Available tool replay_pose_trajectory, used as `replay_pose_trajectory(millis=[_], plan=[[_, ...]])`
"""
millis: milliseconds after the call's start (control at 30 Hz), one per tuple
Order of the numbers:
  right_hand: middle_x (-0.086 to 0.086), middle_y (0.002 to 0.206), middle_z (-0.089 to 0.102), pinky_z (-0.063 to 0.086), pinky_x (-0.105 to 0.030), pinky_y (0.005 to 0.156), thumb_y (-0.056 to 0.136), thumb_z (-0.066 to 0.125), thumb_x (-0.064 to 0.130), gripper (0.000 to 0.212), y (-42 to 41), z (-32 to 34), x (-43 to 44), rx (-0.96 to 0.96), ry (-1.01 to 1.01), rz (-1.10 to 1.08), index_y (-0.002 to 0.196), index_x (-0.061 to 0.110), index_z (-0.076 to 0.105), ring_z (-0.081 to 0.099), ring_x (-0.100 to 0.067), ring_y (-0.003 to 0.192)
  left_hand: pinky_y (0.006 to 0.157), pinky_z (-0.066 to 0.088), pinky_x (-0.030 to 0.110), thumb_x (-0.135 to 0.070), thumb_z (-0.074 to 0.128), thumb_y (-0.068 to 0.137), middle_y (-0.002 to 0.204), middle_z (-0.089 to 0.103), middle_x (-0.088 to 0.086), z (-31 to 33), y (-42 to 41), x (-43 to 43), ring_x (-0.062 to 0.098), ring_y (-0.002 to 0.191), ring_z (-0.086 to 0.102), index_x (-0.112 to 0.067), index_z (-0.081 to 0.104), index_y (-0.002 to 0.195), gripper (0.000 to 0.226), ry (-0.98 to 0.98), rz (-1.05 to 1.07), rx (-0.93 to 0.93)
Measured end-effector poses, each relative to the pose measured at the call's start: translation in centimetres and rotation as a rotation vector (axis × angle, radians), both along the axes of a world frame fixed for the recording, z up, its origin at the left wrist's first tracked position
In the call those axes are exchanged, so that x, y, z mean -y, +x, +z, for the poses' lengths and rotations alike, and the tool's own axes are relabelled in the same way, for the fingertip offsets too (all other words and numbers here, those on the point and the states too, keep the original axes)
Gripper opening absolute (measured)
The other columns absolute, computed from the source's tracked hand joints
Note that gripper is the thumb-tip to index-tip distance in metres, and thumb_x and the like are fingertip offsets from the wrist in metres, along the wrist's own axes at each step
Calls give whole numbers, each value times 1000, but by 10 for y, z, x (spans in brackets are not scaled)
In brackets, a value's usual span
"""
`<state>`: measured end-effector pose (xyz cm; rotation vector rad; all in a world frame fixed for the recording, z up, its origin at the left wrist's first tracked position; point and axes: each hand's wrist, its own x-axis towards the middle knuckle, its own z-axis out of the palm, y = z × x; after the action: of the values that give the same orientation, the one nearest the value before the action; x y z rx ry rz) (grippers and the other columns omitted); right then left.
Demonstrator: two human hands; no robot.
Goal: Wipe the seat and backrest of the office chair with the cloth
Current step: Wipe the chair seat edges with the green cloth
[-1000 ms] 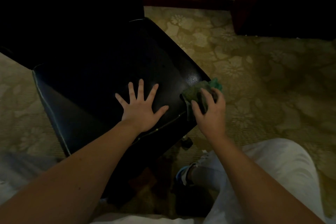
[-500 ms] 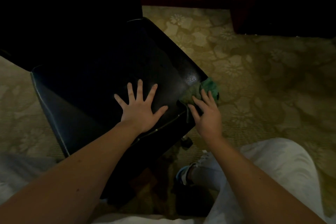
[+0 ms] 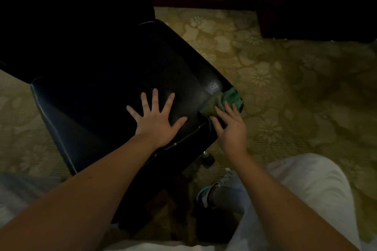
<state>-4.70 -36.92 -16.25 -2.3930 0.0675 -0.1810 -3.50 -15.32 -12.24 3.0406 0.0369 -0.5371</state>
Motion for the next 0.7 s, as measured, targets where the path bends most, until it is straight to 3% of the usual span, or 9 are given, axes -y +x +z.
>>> replay_pose_trajectory(millis=[133, 333, 567, 700], plan=[[-10, 145, 53, 27, -37, 115, 91, 70, 24, 34, 2, -4, 7, 41, -40, 50, 124, 16, 69, 38, -33, 142, 110, -3, 78, -85, 6, 85, 164, -28, 8, -1, -1, -1, 42, 149, -24, -43, -24, 153, 85, 15, -1, 7], [-12, 145, 51, 32, -43, 117, 92, 70, 22, 33, 9, -1, 4, 17, 76, -62, 124, 14, 69, 38, -32, 142, 110, -4, 78, -85, 6, 85, 164, -29, 8, -2, 0, 0, 42, 149, -25, -42, -24, 152, 86, 11, -2, 5], [-10, 141, 57, 32, -39, 113, 91, 71, 20, 32, -4, -5, -2, 67, -52, 57, 122, 13, 70, 42, -34, 139, 111, -4, 77, -85, 7, 85, 164, -28, 7, -3, -1, 0, 41, 149, -25, -44, -24, 152, 85, 5, 12, 23], [-11, 138, 59, 34, -40, 114, 89, 72, 18, 30, 7, -6, 10, 64, 11, -26, 119, 13, 72, 47, -33, 136, 110, -6, 77, -85, 8, 85, 164, -28, 8, -2, 0, 1, 41, 149, -25, -43, -23, 153, 85, -4, 4, 16]])
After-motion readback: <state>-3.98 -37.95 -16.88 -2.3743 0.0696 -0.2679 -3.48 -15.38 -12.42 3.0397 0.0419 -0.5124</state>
